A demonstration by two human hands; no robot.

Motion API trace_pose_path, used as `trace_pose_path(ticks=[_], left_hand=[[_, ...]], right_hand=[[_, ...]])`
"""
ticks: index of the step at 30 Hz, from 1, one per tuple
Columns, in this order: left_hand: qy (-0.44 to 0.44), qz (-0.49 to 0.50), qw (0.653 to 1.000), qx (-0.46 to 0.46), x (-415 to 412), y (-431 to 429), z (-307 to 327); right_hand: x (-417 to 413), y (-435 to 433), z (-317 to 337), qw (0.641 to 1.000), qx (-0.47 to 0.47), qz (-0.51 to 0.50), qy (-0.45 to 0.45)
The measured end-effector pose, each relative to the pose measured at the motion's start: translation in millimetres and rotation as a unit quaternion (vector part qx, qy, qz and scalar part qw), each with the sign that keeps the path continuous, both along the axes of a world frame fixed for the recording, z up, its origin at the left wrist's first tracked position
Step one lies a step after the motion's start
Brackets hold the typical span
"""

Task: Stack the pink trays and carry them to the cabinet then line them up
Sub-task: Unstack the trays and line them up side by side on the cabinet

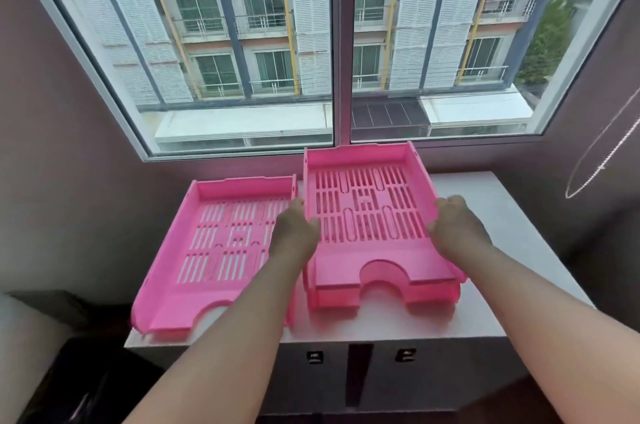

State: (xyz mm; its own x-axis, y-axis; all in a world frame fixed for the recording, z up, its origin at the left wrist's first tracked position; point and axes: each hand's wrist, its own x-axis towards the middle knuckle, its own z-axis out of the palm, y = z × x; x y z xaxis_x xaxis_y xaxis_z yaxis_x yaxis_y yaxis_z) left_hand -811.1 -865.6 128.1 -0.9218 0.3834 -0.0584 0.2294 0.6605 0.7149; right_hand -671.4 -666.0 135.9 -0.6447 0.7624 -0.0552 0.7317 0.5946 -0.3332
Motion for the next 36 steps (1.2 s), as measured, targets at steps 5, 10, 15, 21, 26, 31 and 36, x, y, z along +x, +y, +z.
trace_pose_path(ticks=[5,10,15,21,26,31,36], left_hand=[[0.022,0.058,0.998,-0.025,6,8,-1],[0.104,0.059,0.993,-0.014,4,48,41],[0.077,0.028,0.996,0.044,46,110,55],[0.026,-0.007,0.998,0.063,117,176,51],[-0.014,-0.017,0.998,0.054,161,209,21],[-0.034,-0.011,0.999,-0.012,182,217,-20],[0.001,-0.046,0.995,-0.091,184,213,-48]], right_hand=[[11,6,-12,0.997,-0.05,-0.047,0.04],[19,45,26,0.994,-0.025,-0.051,0.098],[62,106,61,0.99,0.0,-0.084,0.117],[125,165,60,0.982,0.019,-0.133,0.129],[160,203,29,0.983,0.003,-0.144,0.114],[175,217,-13,0.986,-0.032,-0.132,0.099],[179,216,-50,0.981,-0.087,-0.131,0.117]])
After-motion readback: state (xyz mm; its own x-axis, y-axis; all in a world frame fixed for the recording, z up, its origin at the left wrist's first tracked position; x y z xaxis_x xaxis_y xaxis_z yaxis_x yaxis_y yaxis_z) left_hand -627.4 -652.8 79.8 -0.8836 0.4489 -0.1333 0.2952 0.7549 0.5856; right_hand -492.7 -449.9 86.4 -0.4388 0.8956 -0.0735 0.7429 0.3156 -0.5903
